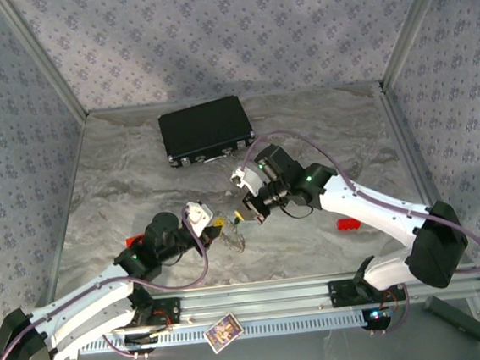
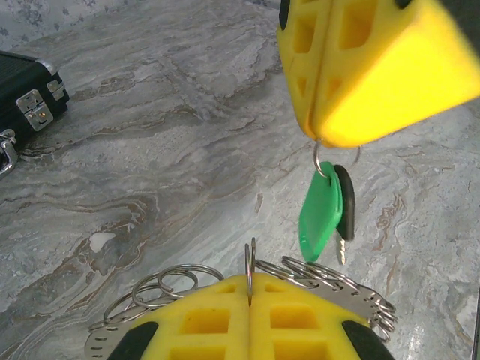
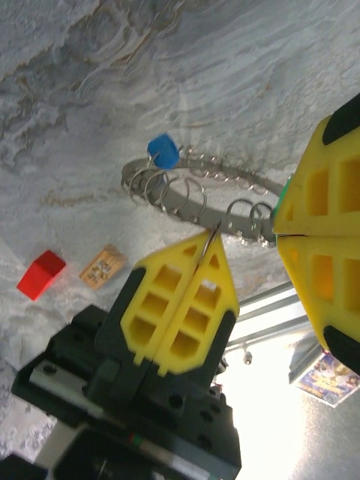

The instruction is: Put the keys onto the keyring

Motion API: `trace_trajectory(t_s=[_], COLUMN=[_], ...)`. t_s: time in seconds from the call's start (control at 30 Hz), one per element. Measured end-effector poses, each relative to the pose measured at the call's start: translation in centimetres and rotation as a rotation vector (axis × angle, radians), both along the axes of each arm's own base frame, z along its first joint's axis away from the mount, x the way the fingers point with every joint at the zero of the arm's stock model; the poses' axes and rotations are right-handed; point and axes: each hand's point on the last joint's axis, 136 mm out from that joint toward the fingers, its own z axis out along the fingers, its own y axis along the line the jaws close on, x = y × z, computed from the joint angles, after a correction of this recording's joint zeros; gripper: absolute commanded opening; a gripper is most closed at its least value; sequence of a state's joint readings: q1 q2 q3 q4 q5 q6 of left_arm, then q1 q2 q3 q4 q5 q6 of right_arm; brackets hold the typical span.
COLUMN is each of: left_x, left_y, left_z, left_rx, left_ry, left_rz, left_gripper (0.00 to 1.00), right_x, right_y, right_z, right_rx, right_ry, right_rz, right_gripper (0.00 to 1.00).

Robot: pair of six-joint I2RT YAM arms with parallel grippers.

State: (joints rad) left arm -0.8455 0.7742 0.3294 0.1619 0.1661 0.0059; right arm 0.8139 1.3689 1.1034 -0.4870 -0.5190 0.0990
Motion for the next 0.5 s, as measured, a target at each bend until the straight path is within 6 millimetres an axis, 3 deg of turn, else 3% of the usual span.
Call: trace_trajectory(t_s=[0.5], left_x=[-0.1], left_y=[-0.6], left_z=[1.2], left_rx=[-0.029], left_ry=[-0.011], left_rz=[-0.027], left_gripper=[0.0], right_x=[-0.6], right_y=[1.6], right_z=[-0.3], right_rx=[0.004], right_ry=[0.011], right_rz=[0.061], right_gripper=[0.0])
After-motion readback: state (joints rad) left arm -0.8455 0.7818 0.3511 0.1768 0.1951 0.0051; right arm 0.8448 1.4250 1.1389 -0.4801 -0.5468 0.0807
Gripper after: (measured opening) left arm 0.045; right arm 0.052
